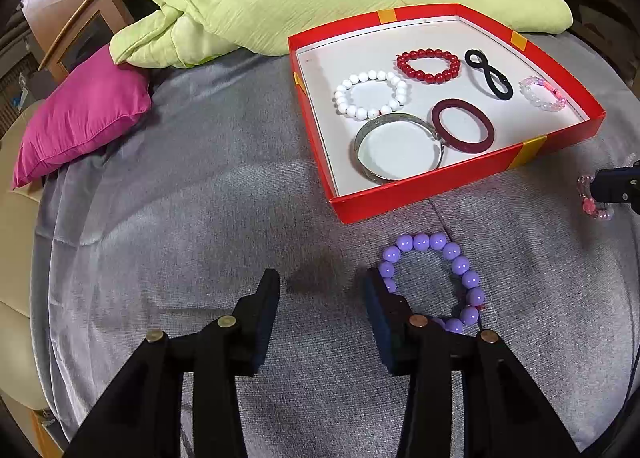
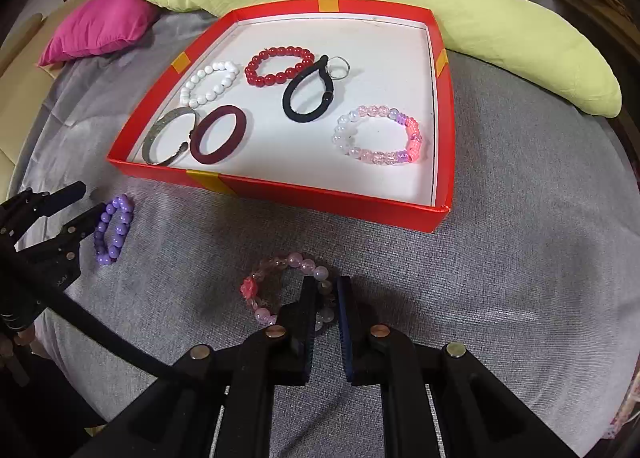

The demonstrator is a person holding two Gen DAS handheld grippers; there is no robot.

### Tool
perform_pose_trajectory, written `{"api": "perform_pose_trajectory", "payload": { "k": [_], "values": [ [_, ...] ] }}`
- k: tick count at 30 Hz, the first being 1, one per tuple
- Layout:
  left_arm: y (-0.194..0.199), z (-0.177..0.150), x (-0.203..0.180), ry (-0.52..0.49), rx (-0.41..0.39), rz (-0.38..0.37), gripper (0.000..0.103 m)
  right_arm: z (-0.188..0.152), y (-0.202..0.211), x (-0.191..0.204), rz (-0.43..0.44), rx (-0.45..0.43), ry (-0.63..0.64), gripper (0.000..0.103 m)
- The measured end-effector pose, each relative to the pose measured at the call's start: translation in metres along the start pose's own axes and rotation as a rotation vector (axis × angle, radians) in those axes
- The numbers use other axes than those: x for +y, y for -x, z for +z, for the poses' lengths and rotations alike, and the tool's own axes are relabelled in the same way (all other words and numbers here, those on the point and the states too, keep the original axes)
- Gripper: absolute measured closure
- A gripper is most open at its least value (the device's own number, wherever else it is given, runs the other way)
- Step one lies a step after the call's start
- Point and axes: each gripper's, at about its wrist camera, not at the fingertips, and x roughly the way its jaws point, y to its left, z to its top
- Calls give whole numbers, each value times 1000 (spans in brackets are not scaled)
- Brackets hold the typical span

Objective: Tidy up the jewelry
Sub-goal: 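Grasp the pink bead bracelet with the right tool while the left tool approaches the purple bracelet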

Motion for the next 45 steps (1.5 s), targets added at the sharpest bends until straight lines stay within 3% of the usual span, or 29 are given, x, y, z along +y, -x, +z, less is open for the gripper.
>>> {"api": "perform_pose_trajectory", "payload": {
  "k": [9,15,19,32,36,40,45],
  "values": [
    [-8,-1,16,59,-11,36,19,0,-1,0,8,4,-19,90],
    [-17,-11,39,242,-16,-53,11,0,-2,0,6,4,-20,90],
    [-22,-10,42,254,-6,-33,0,0,-2,0,9,5,-25,90],
    [-17,-14,38,252,-19,-13,0,0,-2,0,7,3,-28,89],
    [-14,-6,31,158,3,22,0,0,-2,0,6,1,-27,89],
    [-3,-5,21,55,-24,119,0,0,-2,0,6,2,-27,89],
    [13,-5,23,64,-73,110,0,0,-2,1,2,2,-24,89]
  ]
}}
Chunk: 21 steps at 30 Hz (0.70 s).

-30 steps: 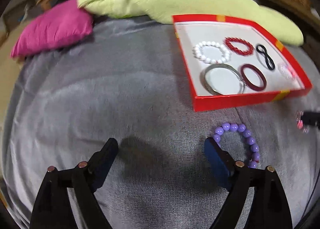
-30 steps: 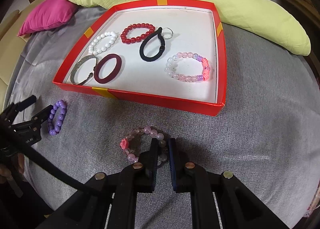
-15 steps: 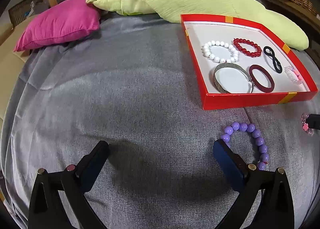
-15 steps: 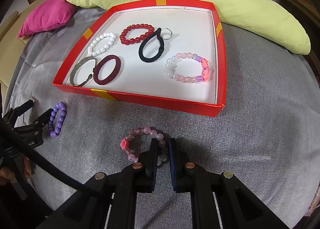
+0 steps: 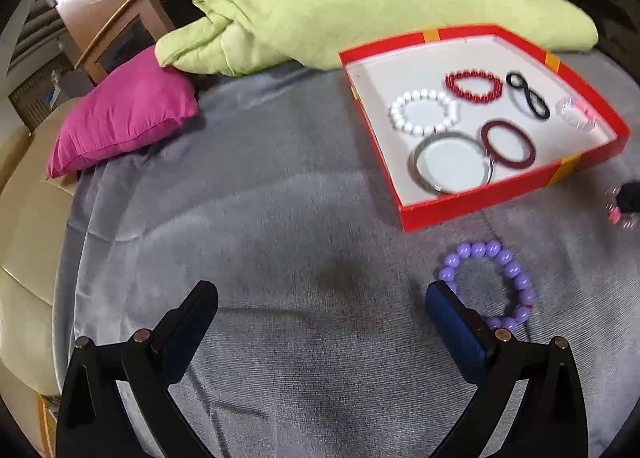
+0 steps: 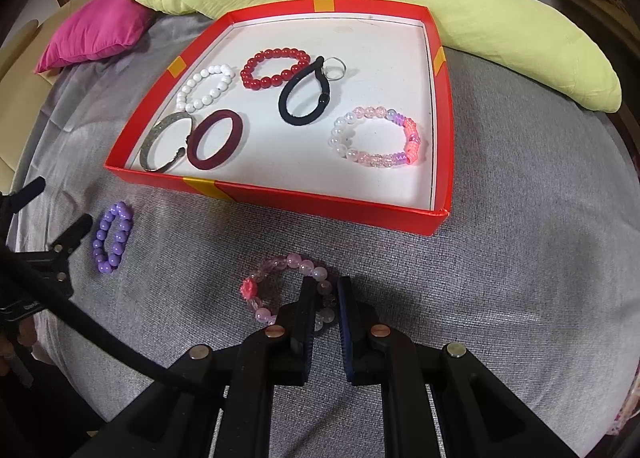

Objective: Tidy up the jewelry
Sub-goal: 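Grasp the pink bead bracelet with the right tool while the left tool approaches the purple bracelet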

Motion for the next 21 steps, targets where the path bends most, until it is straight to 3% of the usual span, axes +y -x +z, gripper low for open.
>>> {"api": "perform_pose_trajectory", "payload": {
  "k": [7,21],
  "values": [
    [8,2,1,2,-29,-11,0,0,0,0,-3,-1,3,89],
    [41,2,-19,-55,-105,-124,0,3,0,1,-18,-4,12,88]
  ]
}}
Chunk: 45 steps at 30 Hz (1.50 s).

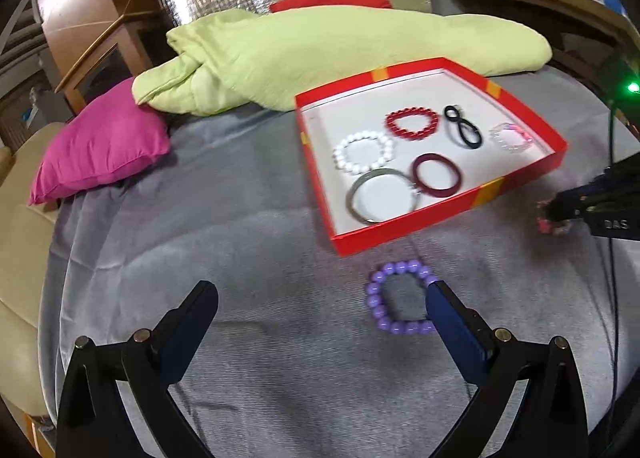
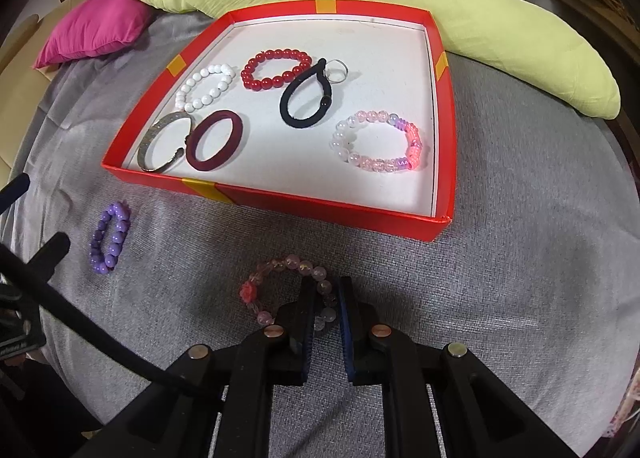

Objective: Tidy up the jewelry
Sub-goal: 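Grasp the pink bead bracelet with the right tool while the left tool approaches the purple bracelet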

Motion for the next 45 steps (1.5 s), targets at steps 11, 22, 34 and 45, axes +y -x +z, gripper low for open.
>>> {"api": "perform_pose_trajectory", "payload": {
  "k": [11,22,34,45],
  "values": [
    [9,6,-20,-44,-30,-23,0,0,-1,-1,6,-4,6,88],
    [9,6,-24,-55,-20,-19,0,-1,-1,0,8,-5,7,88],
    [-11,-9,12,1,58,-35,0,-2,-1,-1,21,-9,8,88],
    [-26,-15,19,88,118,-202,0,-2,-1,-5,51,-21,5,88]
  ]
}}
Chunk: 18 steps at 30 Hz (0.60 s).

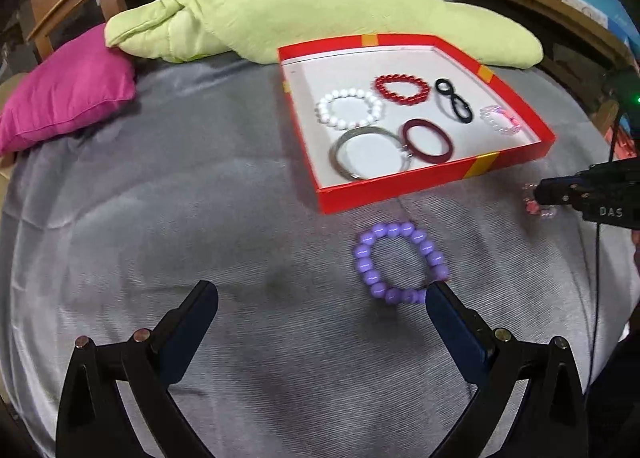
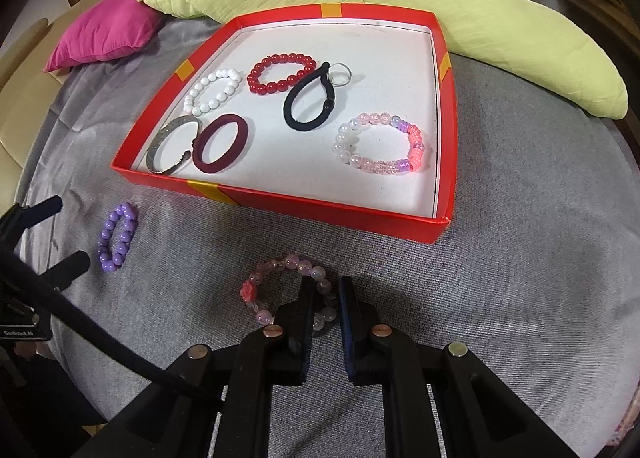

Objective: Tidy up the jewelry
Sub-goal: 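Grasp the pink bead bracelet with the right tool while the left tool approaches the purple bracelet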

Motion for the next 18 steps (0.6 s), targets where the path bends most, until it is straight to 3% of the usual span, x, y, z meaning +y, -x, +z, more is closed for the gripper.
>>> {"api": "perform_pose_trajectory", "payload": {
  "k": [3,7,10,13,18],
  "values": [
    [-3,1,-6,-5,6,-33,2,0,1,-2,17,-4,-4,88],
    [-11,3,-8,-14,29,-43,21,-1,3,-9,62,-8,-27,88],
    [-16,4,-5,9,39,-72,29,-2,3,-11,85,-11,-34,88],
    [-20,5,-2,18,45,-79,44,-3,4,-9,80,-15,-20,87],
    [-21,7,-1,10,26,-78,59,-5,5,-5,62,-27,14,87]
  ]
}}
